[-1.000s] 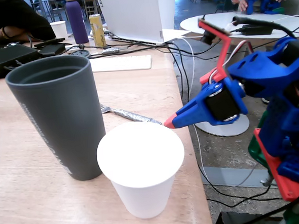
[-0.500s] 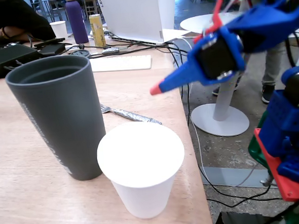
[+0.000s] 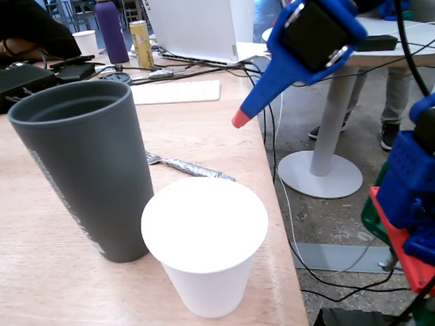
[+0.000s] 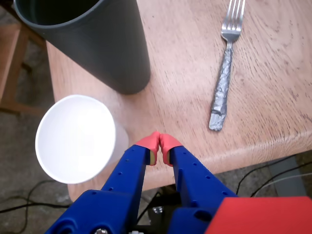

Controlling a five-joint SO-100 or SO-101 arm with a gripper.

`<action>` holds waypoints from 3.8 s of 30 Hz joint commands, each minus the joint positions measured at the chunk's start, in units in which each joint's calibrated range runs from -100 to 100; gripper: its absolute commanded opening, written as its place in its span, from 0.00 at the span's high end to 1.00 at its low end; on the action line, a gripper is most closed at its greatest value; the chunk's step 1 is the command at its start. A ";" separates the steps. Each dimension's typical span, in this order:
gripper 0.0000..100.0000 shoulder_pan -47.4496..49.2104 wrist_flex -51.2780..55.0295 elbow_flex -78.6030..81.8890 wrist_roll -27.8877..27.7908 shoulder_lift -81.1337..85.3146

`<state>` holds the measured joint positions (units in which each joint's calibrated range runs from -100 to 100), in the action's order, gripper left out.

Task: Grab the fork and place it in gray glass

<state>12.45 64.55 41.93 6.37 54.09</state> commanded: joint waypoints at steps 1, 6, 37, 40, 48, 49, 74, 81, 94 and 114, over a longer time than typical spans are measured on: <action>1.00 0.07 0.14 -2.43 -0.24 -0.23; 1.00 -1.62 -0.93 -3.47 -0.29 -4.00; 1.00 -17.69 -1.09 -35.28 -4.35 -39.42; 1.00 -17.69 -1.09 -44.05 -4.35 -49.28; 1.00 -17.86 -1.09 -58.78 -8.99 -67.55; 1.00 -19.38 -1.09 -58.78 -8.99 -68.32; 1.00 -28.01 -6.02 -57.64 -9.04 -77.41; 0.95 -24.12 -5.85 -57.55 -9.04 -77.76; 0.58 -23.95 -7.00 -53.02 -8.89 -77.76; 0.58 -23.95 0.14 -60.29 -8.45 -85.22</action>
<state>-11.70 64.14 -16.41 -2.03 -31.78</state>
